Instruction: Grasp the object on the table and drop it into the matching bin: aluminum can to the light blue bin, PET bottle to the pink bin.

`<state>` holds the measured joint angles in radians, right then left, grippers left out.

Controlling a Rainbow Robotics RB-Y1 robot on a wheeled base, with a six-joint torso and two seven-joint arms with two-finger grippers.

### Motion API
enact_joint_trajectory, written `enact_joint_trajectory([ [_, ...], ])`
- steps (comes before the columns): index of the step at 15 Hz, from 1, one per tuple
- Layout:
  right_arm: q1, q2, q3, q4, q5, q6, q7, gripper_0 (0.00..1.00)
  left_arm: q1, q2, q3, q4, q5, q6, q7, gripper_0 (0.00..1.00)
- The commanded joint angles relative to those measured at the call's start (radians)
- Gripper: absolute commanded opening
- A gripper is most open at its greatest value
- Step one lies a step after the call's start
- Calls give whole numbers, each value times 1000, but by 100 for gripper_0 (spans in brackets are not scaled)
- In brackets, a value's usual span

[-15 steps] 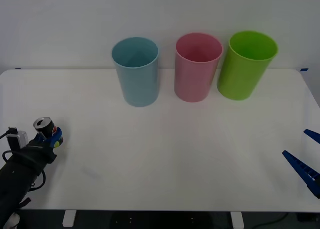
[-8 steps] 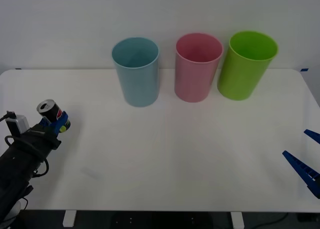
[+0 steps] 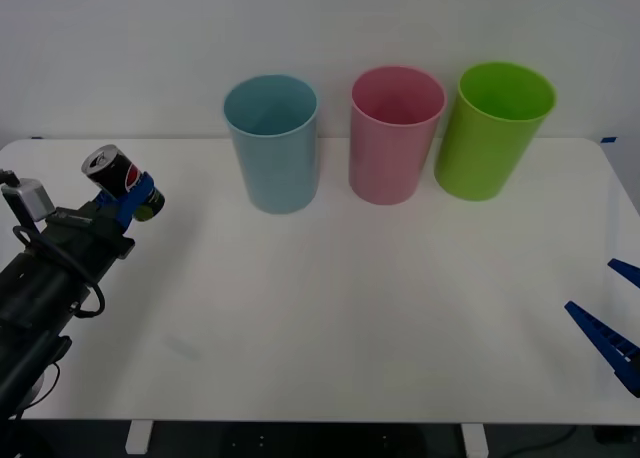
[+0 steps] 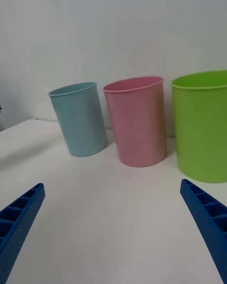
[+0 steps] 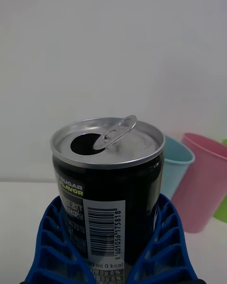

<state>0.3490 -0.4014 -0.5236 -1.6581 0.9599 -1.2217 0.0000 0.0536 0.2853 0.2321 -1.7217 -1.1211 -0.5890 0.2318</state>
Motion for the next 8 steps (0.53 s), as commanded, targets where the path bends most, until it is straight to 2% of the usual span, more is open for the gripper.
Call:
enact_joint_trajectory([
  [1,0,0,0,0,0,0,0,100,-51,0,0,-29,-52,-8,73,0],
  [5,0,0,0,0,0,0,0,100,-152,0,0,-21,-128,-40,98,0],
  [8,0,0,0,0,0,0,0,100,-279,0,-2,77,-169,-64,110,0],
])
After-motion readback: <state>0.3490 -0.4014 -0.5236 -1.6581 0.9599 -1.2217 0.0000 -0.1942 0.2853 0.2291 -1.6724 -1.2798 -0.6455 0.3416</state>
